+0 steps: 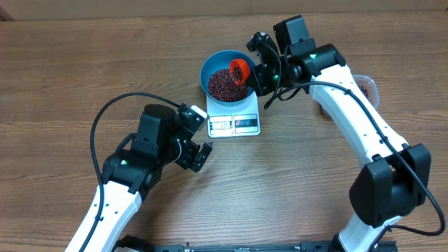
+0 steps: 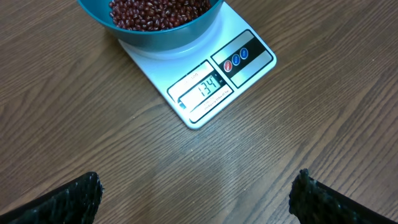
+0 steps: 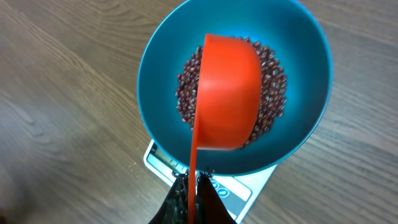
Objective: Scoop item into bowl and weigh 150g on scale
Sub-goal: 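Carry the filled scoop over the teal bowl, then tilt the scoop slowly over the bowl, trickling beans in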
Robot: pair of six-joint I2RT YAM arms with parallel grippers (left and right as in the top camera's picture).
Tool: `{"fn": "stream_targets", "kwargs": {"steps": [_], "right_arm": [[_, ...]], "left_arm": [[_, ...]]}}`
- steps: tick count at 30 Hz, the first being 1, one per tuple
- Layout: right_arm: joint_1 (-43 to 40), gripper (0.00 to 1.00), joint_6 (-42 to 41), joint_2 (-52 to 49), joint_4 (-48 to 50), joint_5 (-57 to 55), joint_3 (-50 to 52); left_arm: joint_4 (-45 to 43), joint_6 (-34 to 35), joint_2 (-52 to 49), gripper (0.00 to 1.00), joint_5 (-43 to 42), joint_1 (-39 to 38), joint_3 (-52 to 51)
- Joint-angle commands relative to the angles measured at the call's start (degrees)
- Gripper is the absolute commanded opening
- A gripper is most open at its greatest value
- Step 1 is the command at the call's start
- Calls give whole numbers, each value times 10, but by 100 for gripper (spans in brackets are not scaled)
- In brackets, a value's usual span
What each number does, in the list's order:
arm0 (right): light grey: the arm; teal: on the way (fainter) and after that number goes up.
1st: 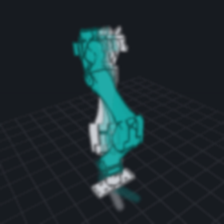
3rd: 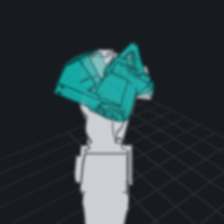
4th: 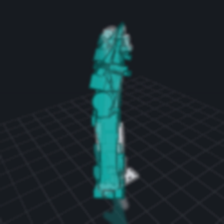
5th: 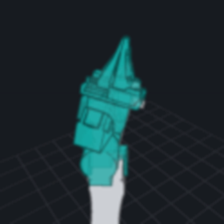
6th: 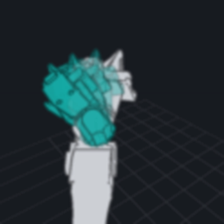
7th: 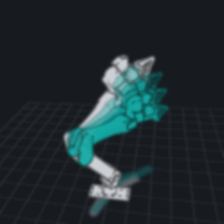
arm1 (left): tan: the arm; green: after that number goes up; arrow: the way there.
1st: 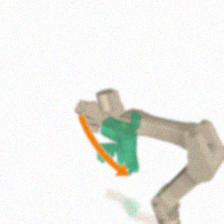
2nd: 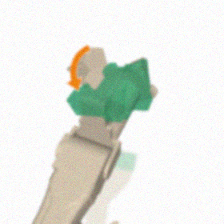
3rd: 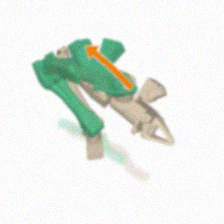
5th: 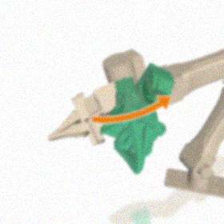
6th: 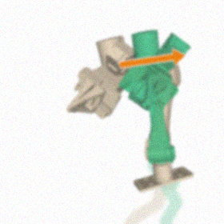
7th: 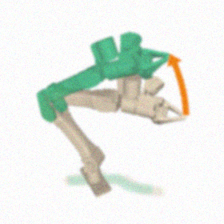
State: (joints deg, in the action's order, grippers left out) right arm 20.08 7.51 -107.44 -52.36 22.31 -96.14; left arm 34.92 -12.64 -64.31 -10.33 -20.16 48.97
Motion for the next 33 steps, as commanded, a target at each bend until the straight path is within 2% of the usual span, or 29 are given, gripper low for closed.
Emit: {"fn": "stream_targets", "kwargs": {"steps": [1,33], "right_arm": [[3,4,-2,1,13,-11,-19],[5,4,13,1,42,-69,-19]], "left_arm": [[0,-13,-3,100,-7,-1,-5],[0,-13,-3,100,-7,-1,-5]]}}
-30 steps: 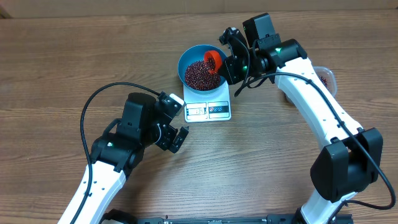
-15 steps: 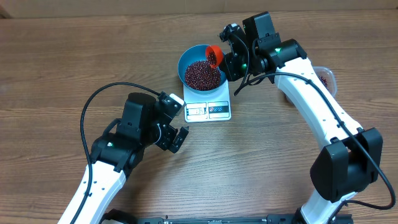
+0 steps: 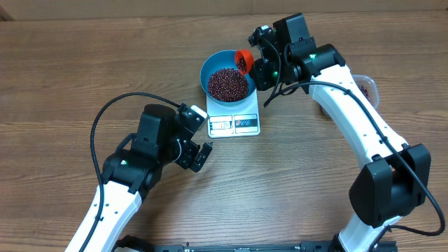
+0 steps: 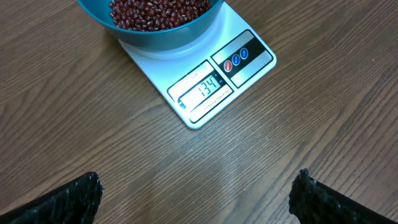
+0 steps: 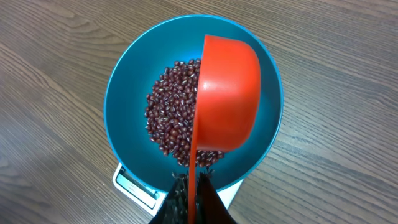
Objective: Scoop item into bowl and weigh 150g on scale
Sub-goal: 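Tilt the scoop slowly over the bowl, trickling beans in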
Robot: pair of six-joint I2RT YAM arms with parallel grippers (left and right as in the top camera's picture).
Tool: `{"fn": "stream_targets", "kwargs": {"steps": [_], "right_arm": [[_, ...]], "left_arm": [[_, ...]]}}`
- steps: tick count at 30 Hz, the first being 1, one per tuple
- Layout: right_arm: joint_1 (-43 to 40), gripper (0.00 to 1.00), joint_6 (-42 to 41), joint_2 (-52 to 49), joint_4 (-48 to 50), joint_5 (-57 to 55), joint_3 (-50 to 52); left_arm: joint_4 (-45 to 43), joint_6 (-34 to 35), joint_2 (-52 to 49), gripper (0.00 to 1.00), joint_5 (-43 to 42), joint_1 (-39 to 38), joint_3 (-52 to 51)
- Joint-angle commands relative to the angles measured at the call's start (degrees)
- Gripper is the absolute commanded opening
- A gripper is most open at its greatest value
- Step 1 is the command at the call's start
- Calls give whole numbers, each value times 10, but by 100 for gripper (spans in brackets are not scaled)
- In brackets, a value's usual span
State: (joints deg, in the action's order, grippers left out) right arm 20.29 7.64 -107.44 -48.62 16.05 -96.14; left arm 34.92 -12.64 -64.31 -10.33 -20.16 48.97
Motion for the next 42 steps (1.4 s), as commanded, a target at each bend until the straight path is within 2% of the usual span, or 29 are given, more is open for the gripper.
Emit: {"fn": "stream_targets", "kwargs": {"steps": [1,37,42], "right_arm": [[3,4,14,1,4,-6,-19],[3,4,33,1,4,-10,-19],[3,4,62,1,4,-10,-19]], "left_arm": [[0,-13,-3,100,-7,-1,-5],[0,-13,-3,100,-7,-1,-5],[0,-13,-3,100,-7,-1,-5]]}}
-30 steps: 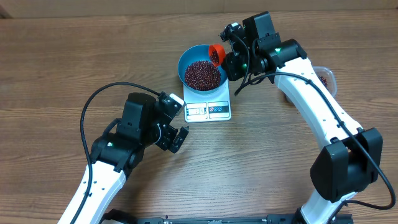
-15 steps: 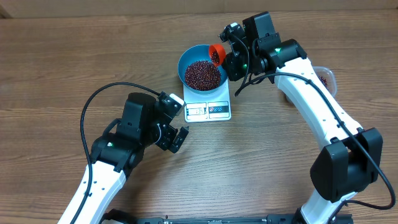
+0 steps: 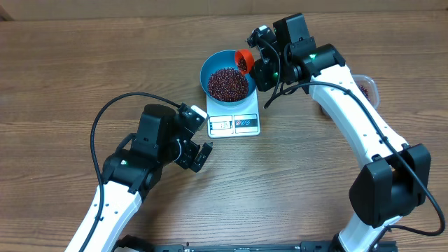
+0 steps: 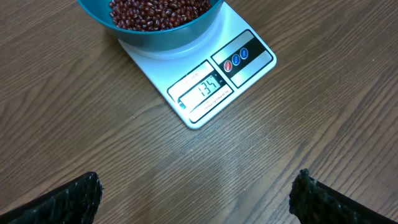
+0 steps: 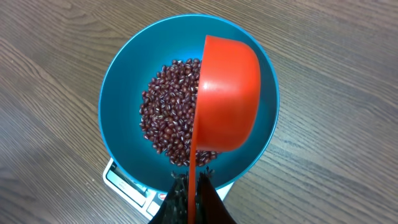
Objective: Scoop item into bowl and weigh 150g on scale
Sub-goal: 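Tilt the scoop slowly over the bowl, trickling beans in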
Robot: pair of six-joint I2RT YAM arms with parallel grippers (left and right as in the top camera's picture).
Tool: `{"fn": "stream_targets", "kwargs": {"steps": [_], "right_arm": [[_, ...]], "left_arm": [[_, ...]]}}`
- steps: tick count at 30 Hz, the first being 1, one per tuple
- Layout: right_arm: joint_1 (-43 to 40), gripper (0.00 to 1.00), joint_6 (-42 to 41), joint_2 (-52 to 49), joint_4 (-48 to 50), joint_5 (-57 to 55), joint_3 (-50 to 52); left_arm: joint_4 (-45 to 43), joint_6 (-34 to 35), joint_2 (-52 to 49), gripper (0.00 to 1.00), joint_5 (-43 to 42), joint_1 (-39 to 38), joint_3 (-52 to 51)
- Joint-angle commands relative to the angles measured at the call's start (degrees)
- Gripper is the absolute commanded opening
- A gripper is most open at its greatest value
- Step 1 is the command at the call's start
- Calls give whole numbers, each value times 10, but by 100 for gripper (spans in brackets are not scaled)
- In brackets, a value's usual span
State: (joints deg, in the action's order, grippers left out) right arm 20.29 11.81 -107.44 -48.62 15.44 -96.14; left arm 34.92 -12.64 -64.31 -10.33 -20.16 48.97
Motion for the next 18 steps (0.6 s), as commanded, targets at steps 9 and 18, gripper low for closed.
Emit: {"fn": "stream_targets", "kwargs": {"steps": [9,18], "right_arm": [[3,4,38,1,3,-4,-19],[3,4,52,1,1,-4,-19]], "left_arm": [[0,-13,-3,100,-7,-1,-5],[0,-13,-3,99,-7,-1,-5]]}}
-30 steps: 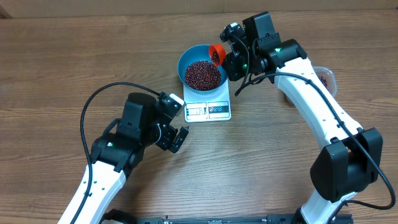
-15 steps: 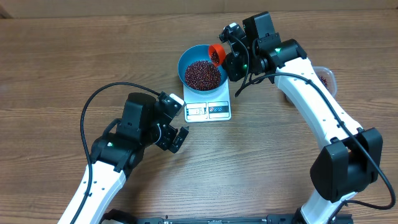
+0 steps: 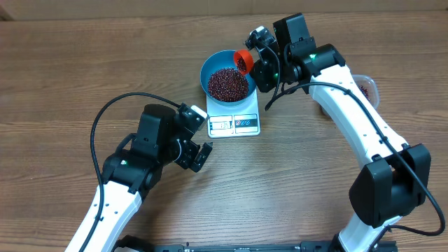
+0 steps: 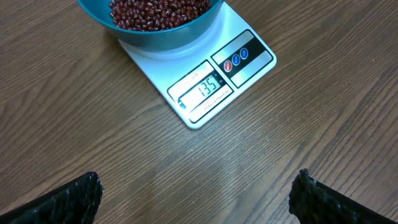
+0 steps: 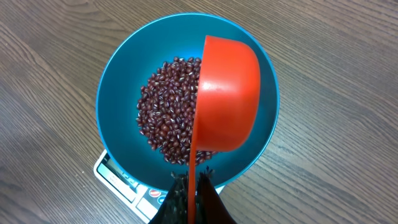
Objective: Scoop item into bowl and weigh 150g on scale
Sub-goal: 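Tilt the scoop slowly over the bowl, trickling beans in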
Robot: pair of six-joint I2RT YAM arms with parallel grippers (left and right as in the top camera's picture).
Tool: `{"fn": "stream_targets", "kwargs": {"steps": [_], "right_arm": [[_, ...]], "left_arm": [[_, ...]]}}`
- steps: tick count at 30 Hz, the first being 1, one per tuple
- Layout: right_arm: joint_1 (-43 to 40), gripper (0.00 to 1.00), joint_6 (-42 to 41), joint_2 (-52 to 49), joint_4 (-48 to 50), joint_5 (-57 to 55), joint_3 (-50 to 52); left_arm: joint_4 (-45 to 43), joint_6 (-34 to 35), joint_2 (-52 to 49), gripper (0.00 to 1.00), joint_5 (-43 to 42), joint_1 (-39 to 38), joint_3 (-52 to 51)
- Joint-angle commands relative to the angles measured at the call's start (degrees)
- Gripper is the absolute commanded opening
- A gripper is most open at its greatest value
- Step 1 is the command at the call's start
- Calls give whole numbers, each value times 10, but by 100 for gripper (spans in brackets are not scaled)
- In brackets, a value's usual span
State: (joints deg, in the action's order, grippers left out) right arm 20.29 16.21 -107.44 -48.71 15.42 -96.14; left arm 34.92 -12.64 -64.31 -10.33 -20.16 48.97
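A blue bowl [image 3: 210,68] holding dark red beans [image 3: 227,84] stands on the white scale [image 3: 234,124]. The scale's display [image 4: 206,88] reads 135. My right gripper [image 5: 193,185] is shut on the handle of an orange scoop [image 5: 227,93], which is tipped on its side above the bowl's right half. Its inside faces away from the wrist camera. In the overhead view the scoop [image 3: 242,60] hangs over the bowl's far right rim. My left gripper [image 4: 196,193] is open over bare table in front of the scale, its fingers [image 4: 74,199] wide apart.
A clear cup with more beans [image 3: 365,88] stands at the right, partly hidden behind my right arm. The table [image 3: 63,70] is brown wood. Black cables loop from both arms.
The display went from 134 to 135. The right gripper with the scoop shifted very slightly; the scale shows a little more in its view. The left arm is unmoved.
At first the tipped scoop was low in the bowl, close over the beans, display 134. A second later it was higher, above the bowl's right side. It has stayed there, and the reading is now 135. My left gripper stayed open in front of the scale throughout.
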Motion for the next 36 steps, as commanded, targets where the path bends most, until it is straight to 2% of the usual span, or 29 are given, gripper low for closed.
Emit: {"fn": "stream_targets", "kwargs": {"steps": [1,36], "right_arm": [[3,4,11,1,2,-4,-19],[3,4,99,1,0,-4,-19]], "left_arm": [[0,-13,-3,100,-7,-1,-5],[0,-13,-3,100,-7,-1,-5]]}}
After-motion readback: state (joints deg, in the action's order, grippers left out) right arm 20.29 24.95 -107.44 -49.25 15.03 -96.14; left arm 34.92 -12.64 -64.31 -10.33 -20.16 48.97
